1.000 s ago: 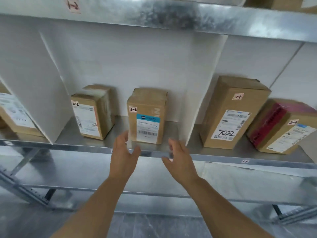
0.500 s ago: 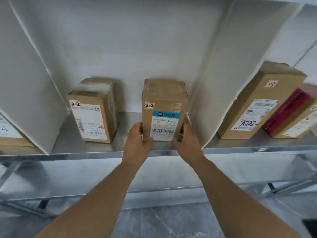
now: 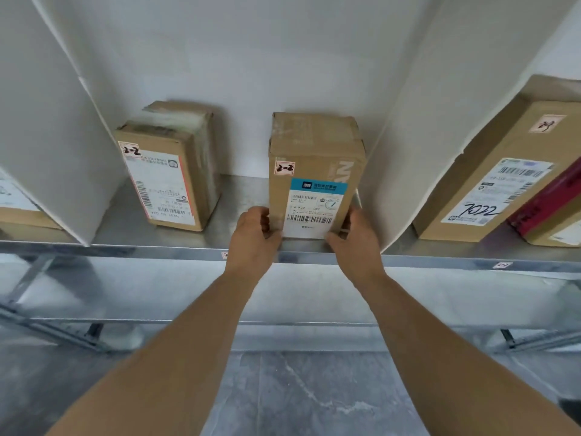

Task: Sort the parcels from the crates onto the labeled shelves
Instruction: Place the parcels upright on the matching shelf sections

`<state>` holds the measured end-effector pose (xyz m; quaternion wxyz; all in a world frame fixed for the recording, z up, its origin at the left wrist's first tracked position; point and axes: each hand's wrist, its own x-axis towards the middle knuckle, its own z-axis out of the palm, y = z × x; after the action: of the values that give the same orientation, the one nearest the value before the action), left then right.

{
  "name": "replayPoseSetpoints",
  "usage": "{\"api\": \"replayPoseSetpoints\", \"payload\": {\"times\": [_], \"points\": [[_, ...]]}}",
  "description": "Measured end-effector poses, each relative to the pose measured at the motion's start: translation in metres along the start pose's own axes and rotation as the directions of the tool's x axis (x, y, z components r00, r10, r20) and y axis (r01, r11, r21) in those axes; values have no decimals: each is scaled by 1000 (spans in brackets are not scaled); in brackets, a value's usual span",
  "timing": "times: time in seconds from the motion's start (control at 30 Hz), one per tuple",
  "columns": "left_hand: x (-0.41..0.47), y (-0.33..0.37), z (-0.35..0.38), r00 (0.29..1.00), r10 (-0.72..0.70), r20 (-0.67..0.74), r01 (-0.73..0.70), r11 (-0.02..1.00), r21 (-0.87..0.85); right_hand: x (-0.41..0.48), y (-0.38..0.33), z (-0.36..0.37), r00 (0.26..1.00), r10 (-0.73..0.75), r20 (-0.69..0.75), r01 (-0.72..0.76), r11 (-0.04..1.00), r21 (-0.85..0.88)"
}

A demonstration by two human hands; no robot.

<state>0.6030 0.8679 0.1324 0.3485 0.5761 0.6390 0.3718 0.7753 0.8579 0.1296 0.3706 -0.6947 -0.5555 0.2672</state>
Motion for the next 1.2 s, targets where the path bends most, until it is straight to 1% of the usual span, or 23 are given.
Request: {"api": "replayPoseSetpoints", "payload": {"times": [0.13, 0.27, 0.47, 0.53, 0.67, 0.77, 0.87, 0.97, 1.1, 1.2], "points": [[3, 0, 2, 1000, 2, -6, -2, 997, 82, 0, 3, 1, 1000, -1, -10, 1, 1000, -6], [5, -1, 3, 1000, -8, 0, 8, 995, 99, 1, 5, 1, 1000, -22, 5, 22, 1000, -15], [-15, 1, -5, 999, -10, 50, 8, 1000, 29, -24, 5, 7, 999, -23, -24, 23, 1000, 6], [-30, -5, -17, 999, -2, 47, -1, 998, 61, -38, -1, 6, 1000, -19, -24, 18, 999, -30], [-45, -30, -62, 995, 100, -4, -97, 971, 220, -73, -14, 19, 997, -56, -57, 49, 992, -119], [-43, -48, -101, 987, 150, -63, -130, 959, 251, -90, -29, 44, 995, -53, -84, 43, 993, -114], [-37, -60, -137, 988, 117, -105, -91, 968, 232, -97, -54, 73, 997, -53, -52, 47, 992, -121], [-22, -66, -164, 991, 66, -117, -43, 981, 190, -90, -83, 100, 996, -91, 7, 91, 991, -101], [10, -69, -177, 997, 26, -70, -17, 992, 125, -63, -113, 130, 990, -92, 110, 104, 989, -104], [32, -71, -175, 999, 25, -29, -23, 997, 80, -41, -125, 149, 988, -110, 111, 121, 988, -99]]}}
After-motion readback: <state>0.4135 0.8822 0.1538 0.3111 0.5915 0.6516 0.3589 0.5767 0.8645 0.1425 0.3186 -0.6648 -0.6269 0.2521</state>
